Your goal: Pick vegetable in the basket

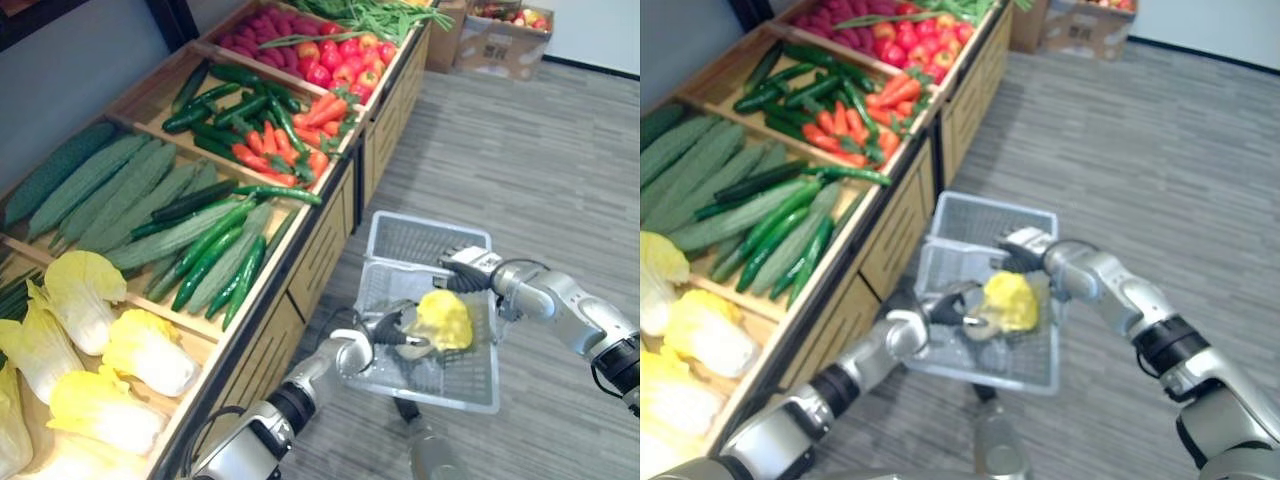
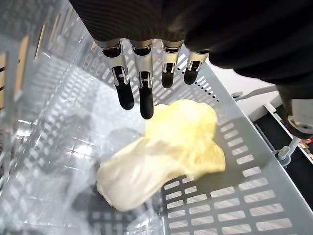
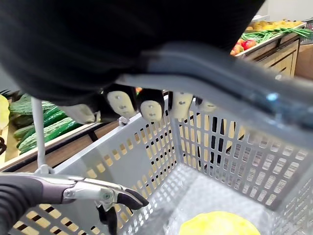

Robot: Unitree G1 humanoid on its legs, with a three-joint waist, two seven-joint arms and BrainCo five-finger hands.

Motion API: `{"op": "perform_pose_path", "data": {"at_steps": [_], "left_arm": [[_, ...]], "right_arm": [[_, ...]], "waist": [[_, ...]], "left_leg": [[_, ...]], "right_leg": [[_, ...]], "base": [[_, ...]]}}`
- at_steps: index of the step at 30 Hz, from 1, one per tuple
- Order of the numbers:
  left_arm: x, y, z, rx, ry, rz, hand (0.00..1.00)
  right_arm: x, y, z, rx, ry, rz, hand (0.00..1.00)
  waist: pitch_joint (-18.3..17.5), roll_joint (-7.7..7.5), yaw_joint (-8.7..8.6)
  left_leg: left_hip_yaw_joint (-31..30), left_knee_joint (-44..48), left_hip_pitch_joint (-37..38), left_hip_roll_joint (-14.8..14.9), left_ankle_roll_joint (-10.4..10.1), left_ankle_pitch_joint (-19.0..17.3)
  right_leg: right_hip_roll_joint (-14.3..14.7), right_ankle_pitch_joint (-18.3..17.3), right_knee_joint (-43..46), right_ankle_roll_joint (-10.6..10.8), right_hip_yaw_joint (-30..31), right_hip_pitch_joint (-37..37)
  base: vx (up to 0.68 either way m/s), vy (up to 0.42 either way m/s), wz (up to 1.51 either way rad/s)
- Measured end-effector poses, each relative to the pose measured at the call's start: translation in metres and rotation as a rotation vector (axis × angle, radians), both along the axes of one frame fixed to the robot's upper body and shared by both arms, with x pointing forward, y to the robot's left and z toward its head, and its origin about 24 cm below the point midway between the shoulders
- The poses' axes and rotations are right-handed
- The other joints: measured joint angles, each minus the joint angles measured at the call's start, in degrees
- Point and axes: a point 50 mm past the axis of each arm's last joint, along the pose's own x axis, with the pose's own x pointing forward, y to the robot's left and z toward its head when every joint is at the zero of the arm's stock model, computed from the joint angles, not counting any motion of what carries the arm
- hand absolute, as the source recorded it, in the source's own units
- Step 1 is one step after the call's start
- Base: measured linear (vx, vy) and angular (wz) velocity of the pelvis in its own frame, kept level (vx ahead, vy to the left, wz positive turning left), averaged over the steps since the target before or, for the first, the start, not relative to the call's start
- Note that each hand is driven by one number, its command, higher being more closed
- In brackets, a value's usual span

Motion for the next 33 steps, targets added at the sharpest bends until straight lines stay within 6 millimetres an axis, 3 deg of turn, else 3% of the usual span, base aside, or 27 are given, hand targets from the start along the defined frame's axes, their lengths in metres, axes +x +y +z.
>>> {"op": "perform_pose_path", "data": {"at_steps": [9, 12, 18, 21, 23, 27, 30, 33], "left_arm": [[-0.01, -0.026, 0.036, -0.141, -0.073, -0.129, 0.0], [-0.021, -0.037, 0.061, -0.228, -0.11, -0.223, 0.0], [-0.053, -0.033, 0.108, -0.43, -0.117, -0.443, 0.0], [-0.076, -0.022, 0.13, -0.581, -0.037, -0.568, 0.0], [-0.088, -0.015, 0.134, -0.63, 0.045, -0.627, 0.0], [-0.107, 0.001, 0.14, -0.686, 0.195, -0.709, 0.0], [-0.116, 0.015, 0.141, -0.703, 0.26, -0.711, 0.0], [-0.119, 0.031, 0.149, -0.76, 0.252, -0.672, 0.0]], "right_arm": [[-0.005, 0.003, 0.006, -0.002, -0.012, 0.027, 1.0], [-0.01, -0.006, 0.005, 0.028, -0.009, -0.01, 1.0], [-0.016, -0.024, 0.006, 0.086, -0.016, -0.087, 1.0], [-0.018, -0.034, -0.009, 0.136, 0.023, -0.171, 1.0], [-0.018, -0.042, -0.024, 0.15, 0.069, -0.24, 1.0], [-0.024, -0.079, -0.055, 0.204, 0.145, -0.467, 1.0], [-0.04, -0.109, -0.085, 0.277, 0.21, -0.675, 1.0], [-0.072, -0.142, -0.115, 0.363, 0.249, -0.909, 1.0]], "waist": [[0.08, 0.27, 0.71], [0.01, 0.56, 1.57], [-0.09, 0.71, 2.0], [-0.25, 0.89, 2.92], [-0.93, 1.35, 3.04], [-3.08, 2.66, 4.54], [-4.77, 2.45, 5.38], [-5.55, 1.95, 6.54]], "left_leg": [[-1.05, 3.01, -1.79, 1.86, 0.24, -1.29], [-1.9, 2.97, -2.22, 1.9, 0.25, -1.27], [-3.38, 3.1, -2.48, 1.91, 0.26, -1.27], [-4.16, 3.16, -2.69, 1.87, -0.01, -1.46], [-5.9, 3.11, -3.46, 1.91, 0.09, -1.38], [-10.16, 2.72, -5.75, 1.47, 0.9, -0.73], [-14.95, 1.33, -8.26, 0.08, 1.87, 0.57], [-20.0, -2.6, -9.75, -3.1, 3.06, 3.01]], "right_leg": [[-0.02, -0.01, 0.45, 0.01, -1.52, -0.26], [-0.2, -0.02, 1.05, 0.02, -2.56, -0.24], [-0.73, -0.05, 2.22, 0.04, -4.52, 0.17], [-1.25, -0.09, 2.31, -0.03, -6.05, 0.57], [-1.75, -0.43, 2.31, -0.35, -7.69, 1.13], [-3.36, -0.83, 2.29, -0.42, -11.93, 2.2], [-5.33, -1.17, 2.29, -0.45, -16.46, 3.16], [-8.01, -1.26, 2.23, -0.4, -21.91, 4.85]], "base": [[-0.03, 0.006, 0.07], [-0.02, 0.009, 0.13], [-0.04, 0.009, 0.15], [-0.05, 0.004, 0.17], [-0.05, -0.007, 0.36], [-0.03, 0.001, 0.55], [-0.04, 0.015, 0.81], [-0.02, 0.017, 0.96]]}}
